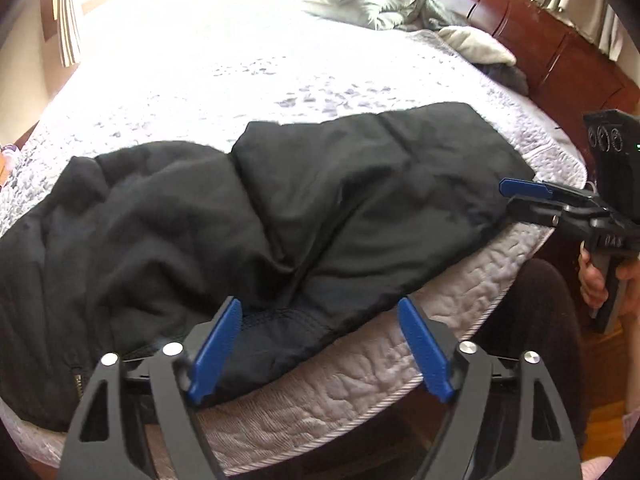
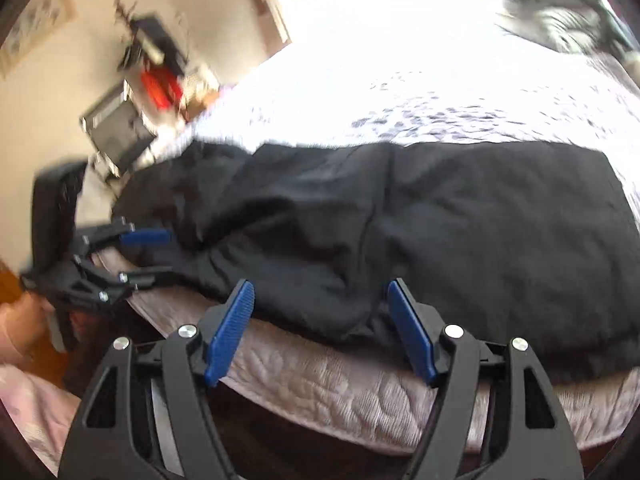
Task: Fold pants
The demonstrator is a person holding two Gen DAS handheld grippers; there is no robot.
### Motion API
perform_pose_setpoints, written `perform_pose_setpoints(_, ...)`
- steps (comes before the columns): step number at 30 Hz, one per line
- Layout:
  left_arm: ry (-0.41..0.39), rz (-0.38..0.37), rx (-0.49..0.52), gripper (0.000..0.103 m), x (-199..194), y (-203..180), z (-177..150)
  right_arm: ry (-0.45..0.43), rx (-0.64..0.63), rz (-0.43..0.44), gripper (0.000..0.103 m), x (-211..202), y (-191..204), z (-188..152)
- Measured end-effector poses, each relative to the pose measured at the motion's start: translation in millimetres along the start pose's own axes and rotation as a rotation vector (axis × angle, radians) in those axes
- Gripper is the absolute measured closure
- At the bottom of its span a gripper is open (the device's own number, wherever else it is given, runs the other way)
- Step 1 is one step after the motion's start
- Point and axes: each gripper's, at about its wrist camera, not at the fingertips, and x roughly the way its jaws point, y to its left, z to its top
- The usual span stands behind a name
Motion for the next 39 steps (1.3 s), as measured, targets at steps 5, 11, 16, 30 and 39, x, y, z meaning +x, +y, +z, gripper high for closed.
perform_pose_setpoints(5, -0.023, 0.05, -0.05, 0.017, 0, -2, 4, -0.113, 0.285, -0.156, 0.037, -42, -60, -8)
perform_pose_setpoints(11, -0.038, 0.112, -0.113, 0.017, 15, -1, 25, -0.114, 0.539, -0.285, 0.041, -60, -127, -23)
perform_pose_setpoints(16, -0.027, 0.084, -0.179, 0.017, 21, 6, 31, -0.112, 0.672, -0.279, 0.045, -56, -163, -28)
perform_pose_setpoints(30, 0.022, 0.139, -0.213, 0.014, 52, 7, 27, -0.157, 0.635, -0.28, 0.1, -79, -160, -15)
perform_pose_setpoints(39, 0.028, 0.188, -0.157, 0.009, 64, -6, 27, -0.093, 0.695, -0.279, 0.094, -58, -186, -52)
